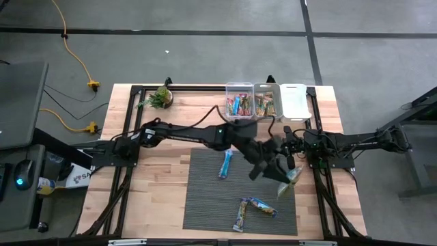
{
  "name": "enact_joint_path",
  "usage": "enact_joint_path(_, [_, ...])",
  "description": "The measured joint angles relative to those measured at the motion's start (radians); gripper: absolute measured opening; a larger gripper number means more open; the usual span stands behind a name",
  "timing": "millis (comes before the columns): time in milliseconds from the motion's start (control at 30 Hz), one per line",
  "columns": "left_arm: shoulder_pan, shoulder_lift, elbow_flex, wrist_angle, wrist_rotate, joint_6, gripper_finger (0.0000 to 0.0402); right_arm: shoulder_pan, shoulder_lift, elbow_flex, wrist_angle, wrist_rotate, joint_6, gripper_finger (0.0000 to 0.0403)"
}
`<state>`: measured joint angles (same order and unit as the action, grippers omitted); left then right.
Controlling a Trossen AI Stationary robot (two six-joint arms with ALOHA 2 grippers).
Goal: Pick and place Granola Bars by type
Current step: Put the orange granola bar into the gray bin
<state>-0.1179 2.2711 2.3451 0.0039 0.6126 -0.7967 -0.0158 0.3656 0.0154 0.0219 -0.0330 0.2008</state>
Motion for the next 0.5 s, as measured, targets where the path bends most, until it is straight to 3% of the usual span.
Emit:
enact_joint_path(133, [0.019, 0.000, 0.000, 0.164, 0.020, -0.016, 0.0032, 0.000, 0.000, 0.000, 0.000, 0.000, 0.000, 0.0000])
enact_joint_path(500, [0.160, 0.001, -0.001, 0.170, -0.103, -0.104, 0.0033, 0.000, 0.000, 0.000, -0.001, 0.000, 0.000, 0.0000])
